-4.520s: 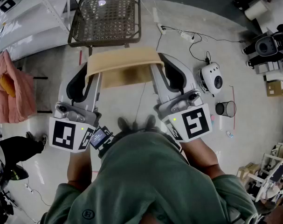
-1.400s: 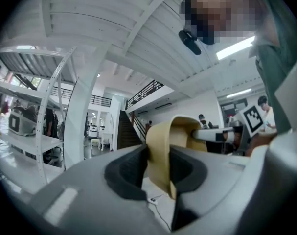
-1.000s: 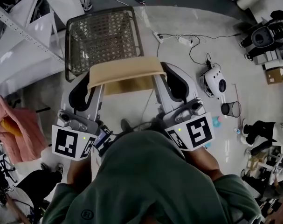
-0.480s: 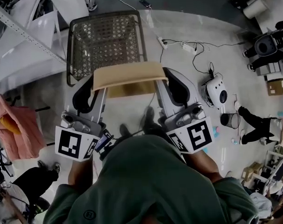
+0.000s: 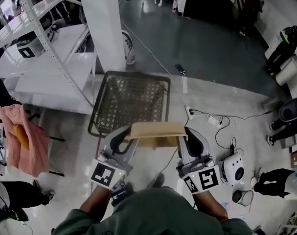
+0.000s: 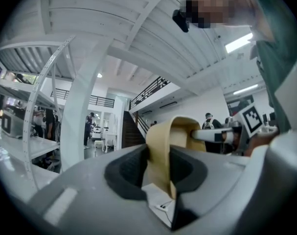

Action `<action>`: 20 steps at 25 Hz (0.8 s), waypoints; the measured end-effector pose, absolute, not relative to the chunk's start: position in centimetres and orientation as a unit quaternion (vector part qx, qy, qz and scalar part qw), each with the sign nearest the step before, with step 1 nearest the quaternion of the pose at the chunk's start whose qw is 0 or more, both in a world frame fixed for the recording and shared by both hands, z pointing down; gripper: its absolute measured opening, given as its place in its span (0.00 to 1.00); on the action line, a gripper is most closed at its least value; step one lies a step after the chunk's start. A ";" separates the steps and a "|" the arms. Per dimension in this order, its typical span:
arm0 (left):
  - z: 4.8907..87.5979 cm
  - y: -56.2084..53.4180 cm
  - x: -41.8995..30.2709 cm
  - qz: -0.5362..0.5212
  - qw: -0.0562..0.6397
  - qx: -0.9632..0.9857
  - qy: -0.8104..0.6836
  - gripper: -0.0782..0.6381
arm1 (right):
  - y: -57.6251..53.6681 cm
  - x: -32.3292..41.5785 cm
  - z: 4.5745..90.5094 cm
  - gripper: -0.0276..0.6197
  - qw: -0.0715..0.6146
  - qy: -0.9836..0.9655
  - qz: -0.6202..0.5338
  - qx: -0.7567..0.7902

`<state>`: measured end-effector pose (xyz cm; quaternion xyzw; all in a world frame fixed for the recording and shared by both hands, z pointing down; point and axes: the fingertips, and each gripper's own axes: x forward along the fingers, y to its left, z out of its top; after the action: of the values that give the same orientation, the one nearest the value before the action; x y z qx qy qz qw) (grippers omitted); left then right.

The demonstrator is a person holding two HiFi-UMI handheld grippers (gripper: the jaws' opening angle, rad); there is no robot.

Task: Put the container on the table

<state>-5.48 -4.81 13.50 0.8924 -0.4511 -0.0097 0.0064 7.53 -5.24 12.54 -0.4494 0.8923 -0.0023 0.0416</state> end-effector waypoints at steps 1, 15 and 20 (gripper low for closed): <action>13.2 -5.3 -5.3 -0.008 0.003 0.890 -0.455 0.24 | -5.8 7.8 12.2 0.14 0.045 0.894 0.001 -0.445; 13.5 -10.0 -0.3 0.014 -0.019 0.868 -0.495 0.23 | -11.5 12.9 12.9 0.14 0.068 0.908 -0.008 -0.413; 15.5 -12.0 -1.5 0.021 -0.009 0.867 -0.497 0.23 | -13.5 11.8 14.8 0.14 0.065 0.909 -0.016 -0.412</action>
<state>-1.45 -12.00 15.49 0.8672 -0.4975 0.0209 -0.0087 11.78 -13.45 14.77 -0.4116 0.9089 -0.0161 0.0646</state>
